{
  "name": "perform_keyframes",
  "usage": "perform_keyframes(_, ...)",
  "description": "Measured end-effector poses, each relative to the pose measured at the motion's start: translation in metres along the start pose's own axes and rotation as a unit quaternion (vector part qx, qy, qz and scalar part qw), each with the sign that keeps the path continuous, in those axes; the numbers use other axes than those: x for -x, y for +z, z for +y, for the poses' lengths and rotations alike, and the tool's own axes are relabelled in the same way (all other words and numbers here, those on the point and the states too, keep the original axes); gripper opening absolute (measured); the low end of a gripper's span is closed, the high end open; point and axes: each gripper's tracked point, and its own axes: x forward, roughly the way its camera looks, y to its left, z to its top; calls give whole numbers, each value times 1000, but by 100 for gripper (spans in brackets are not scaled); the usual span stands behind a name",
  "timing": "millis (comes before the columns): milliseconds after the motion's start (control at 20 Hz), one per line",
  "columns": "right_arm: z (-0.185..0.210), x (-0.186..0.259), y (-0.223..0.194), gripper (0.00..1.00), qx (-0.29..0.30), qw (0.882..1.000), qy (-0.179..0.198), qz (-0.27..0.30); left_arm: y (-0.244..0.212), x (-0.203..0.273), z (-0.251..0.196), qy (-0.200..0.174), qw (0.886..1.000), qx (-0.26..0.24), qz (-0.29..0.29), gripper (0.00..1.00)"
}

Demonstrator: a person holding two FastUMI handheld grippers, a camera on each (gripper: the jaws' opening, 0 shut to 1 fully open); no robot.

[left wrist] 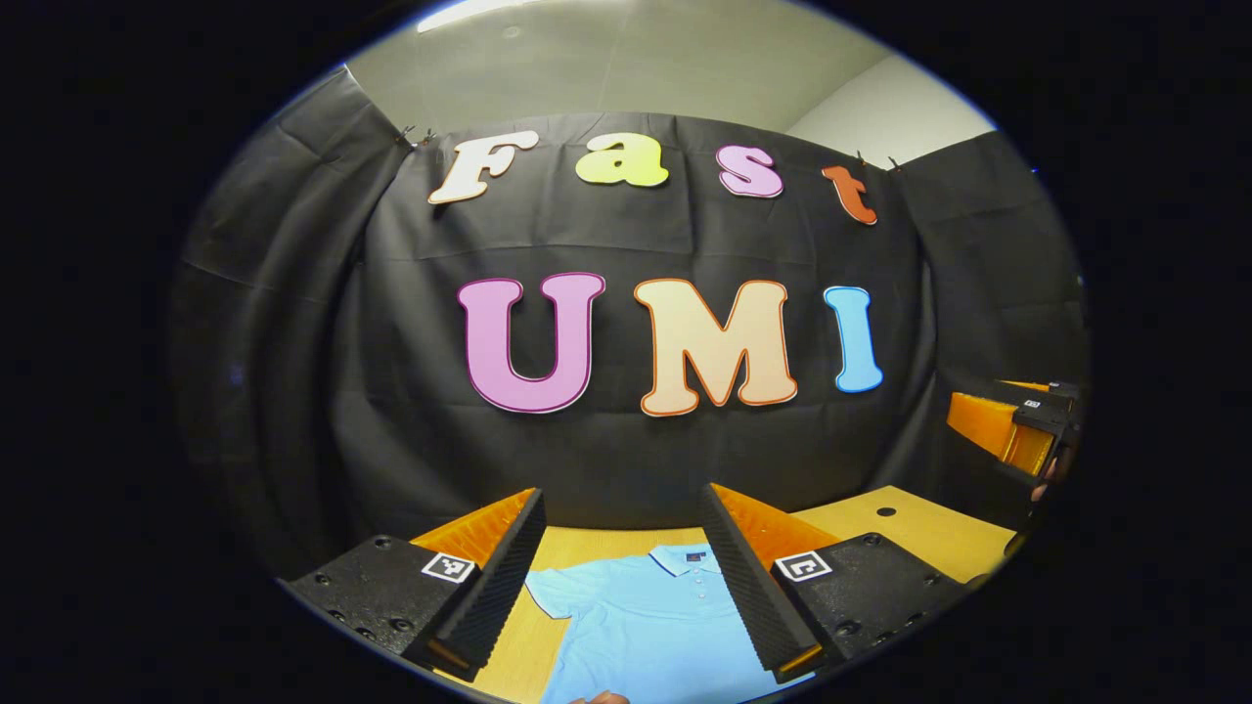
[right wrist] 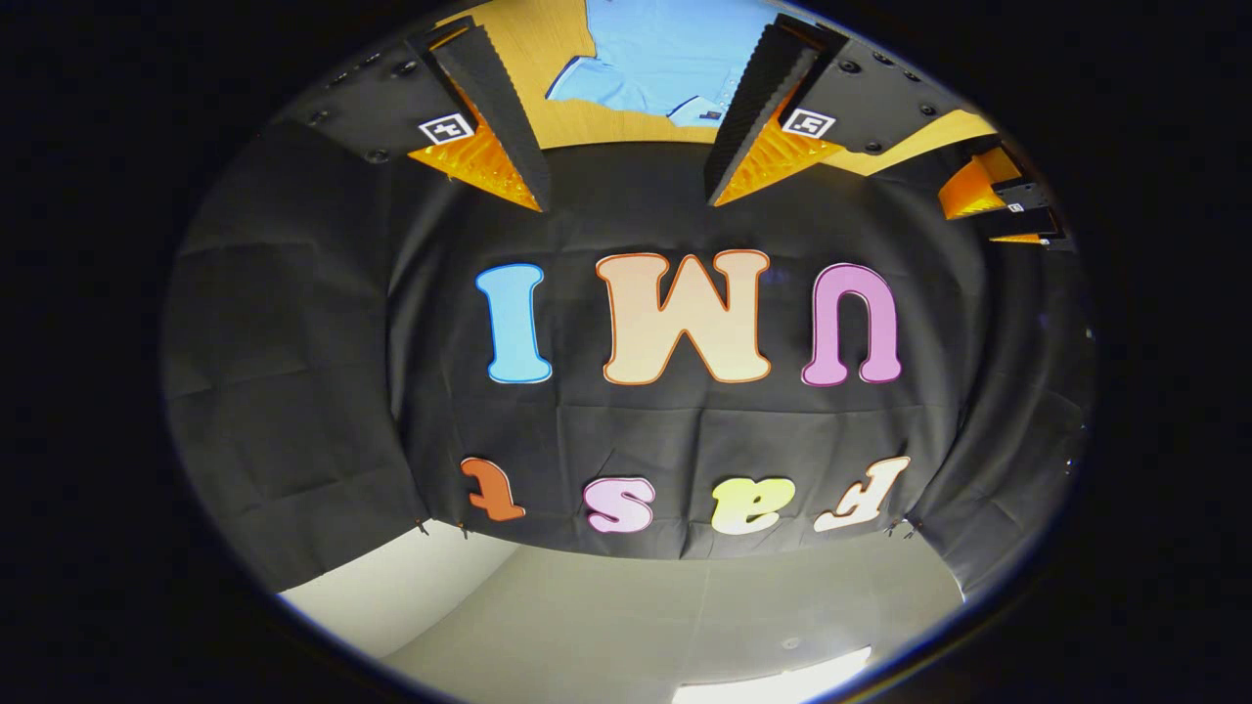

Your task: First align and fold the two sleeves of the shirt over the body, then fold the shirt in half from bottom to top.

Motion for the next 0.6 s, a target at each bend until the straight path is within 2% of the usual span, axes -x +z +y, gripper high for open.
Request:
perform_keyframes(250, -1, -17, -17, 98, 6, 1000, -1, 13, -2, -1, 1, -4, 1000, -4, 1, 95)
perform_keyframes(600, -14, -83, -68, 98, 22, 998, -15, 59, 5, -11, 1, -12, 1000, -7, -7, 95)
